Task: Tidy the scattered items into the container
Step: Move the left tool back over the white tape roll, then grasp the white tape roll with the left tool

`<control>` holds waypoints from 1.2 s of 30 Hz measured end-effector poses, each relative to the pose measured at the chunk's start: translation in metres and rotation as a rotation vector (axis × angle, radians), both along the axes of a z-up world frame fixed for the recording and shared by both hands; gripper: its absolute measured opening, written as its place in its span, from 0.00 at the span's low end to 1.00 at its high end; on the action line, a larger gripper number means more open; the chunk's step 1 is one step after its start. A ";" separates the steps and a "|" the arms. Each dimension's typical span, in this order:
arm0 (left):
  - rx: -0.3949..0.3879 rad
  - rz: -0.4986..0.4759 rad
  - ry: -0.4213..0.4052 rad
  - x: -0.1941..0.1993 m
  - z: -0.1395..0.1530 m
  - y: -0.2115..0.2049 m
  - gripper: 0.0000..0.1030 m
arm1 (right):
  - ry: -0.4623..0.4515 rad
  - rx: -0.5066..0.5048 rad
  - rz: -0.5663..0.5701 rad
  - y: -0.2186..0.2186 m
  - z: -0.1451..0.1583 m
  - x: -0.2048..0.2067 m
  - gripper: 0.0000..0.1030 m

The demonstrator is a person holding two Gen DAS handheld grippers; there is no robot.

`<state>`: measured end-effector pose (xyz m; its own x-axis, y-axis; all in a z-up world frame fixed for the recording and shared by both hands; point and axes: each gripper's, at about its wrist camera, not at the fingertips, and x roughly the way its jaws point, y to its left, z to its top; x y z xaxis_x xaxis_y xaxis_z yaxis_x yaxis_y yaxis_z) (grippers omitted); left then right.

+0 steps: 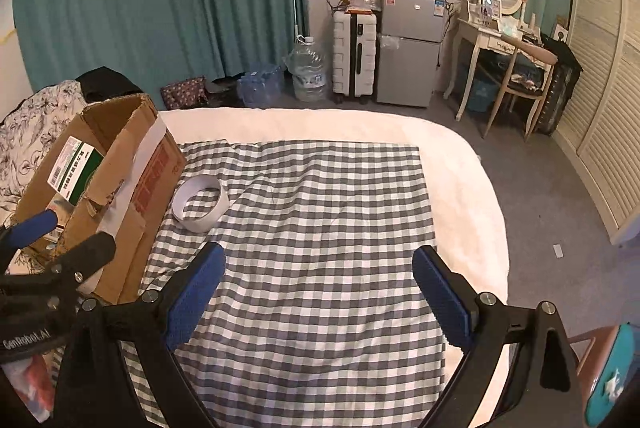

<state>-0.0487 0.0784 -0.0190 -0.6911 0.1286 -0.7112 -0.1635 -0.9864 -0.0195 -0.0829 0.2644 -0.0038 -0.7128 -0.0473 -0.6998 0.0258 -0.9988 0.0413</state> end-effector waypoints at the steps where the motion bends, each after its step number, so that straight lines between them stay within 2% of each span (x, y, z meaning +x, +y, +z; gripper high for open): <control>1: -0.003 -0.002 0.001 0.001 0.001 0.002 1.00 | 0.002 -0.005 -0.004 0.001 0.002 0.000 0.92; 7: -0.013 0.019 -0.024 0.008 -0.008 0.017 1.00 | 0.026 -0.038 -0.045 0.023 0.018 0.008 0.92; 15: -0.060 0.068 -0.066 -0.002 -0.058 0.049 1.00 | 0.038 -0.130 -0.121 0.060 0.021 0.011 0.92; 22: -0.072 0.139 -0.059 -0.048 -0.091 0.049 1.00 | 0.035 -0.182 -0.128 0.075 0.015 0.007 0.92; 27: -0.019 0.274 -0.093 -0.090 -0.116 0.032 1.00 | 0.014 -0.212 -0.137 0.081 0.005 -0.001 0.92; 31: -0.061 0.315 -0.055 -0.111 -0.128 0.039 1.00 | 0.005 -0.222 -0.137 0.084 -0.001 -0.004 0.92; 36: -0.119 0.347 -0.059 -0.143 -0.146 0.041 1.00 | -0.015 -0.241 -0.132 0.087 -0.009 -0.010 0.92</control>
<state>-0.1915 0.1197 -0.1652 -0.6362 -0.1927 -0.7471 0.1794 -0.9787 0.0997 -0.0925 0.3510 -0.0131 -0.7134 -0.1210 -0.6902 -0.1064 -0.9549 0.2773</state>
